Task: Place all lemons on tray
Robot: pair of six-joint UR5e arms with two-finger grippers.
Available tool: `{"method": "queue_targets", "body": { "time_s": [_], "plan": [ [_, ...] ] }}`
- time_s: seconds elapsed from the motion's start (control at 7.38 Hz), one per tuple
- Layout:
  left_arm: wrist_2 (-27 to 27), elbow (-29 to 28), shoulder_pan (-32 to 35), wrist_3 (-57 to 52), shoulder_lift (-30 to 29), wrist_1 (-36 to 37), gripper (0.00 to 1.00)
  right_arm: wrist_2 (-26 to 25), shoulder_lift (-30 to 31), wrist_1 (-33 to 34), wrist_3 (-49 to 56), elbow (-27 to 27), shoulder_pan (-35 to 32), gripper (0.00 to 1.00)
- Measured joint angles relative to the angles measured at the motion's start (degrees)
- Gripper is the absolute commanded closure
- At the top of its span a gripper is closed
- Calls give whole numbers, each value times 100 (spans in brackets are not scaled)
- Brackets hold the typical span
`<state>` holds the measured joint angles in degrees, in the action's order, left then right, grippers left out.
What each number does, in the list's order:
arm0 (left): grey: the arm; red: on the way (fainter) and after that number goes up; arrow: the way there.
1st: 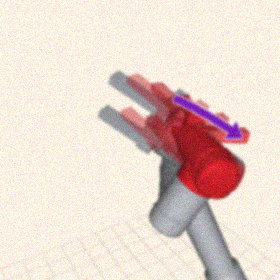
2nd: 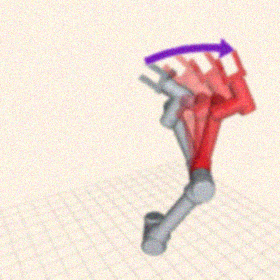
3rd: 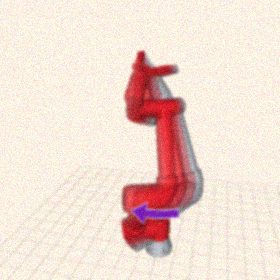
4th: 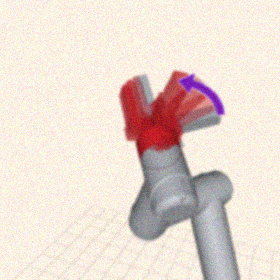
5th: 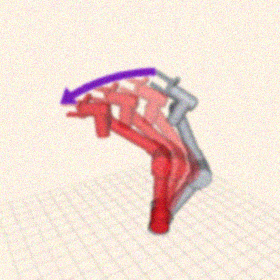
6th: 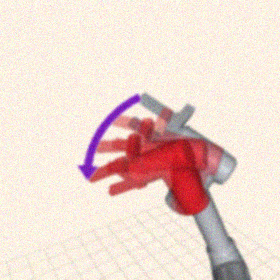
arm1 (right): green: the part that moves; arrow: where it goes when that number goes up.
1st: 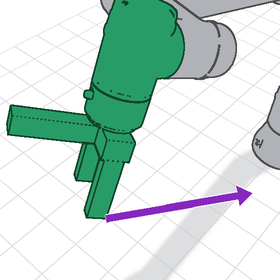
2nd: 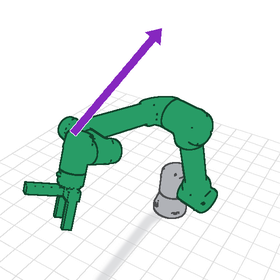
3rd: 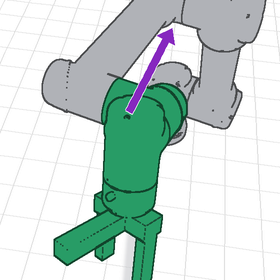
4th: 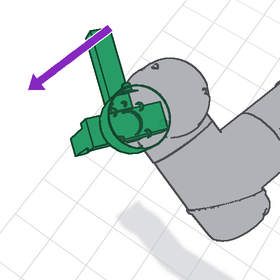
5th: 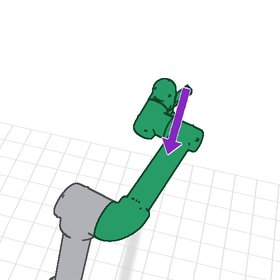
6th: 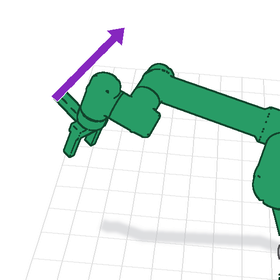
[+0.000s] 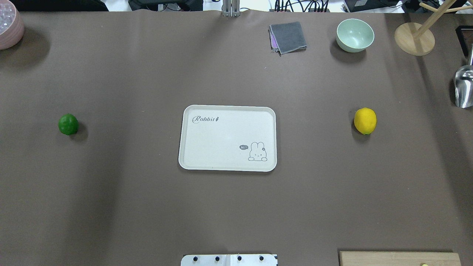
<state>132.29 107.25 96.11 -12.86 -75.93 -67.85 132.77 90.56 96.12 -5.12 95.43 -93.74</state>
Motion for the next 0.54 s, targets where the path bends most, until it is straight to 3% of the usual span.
{"method": "queue_targets", "body": {
  "time_s": [0.54],
  "plan": [
    [13,-69,-4,7,-139,239,1,72,23,-5,-42,-19,-4,1]
  ]
}}
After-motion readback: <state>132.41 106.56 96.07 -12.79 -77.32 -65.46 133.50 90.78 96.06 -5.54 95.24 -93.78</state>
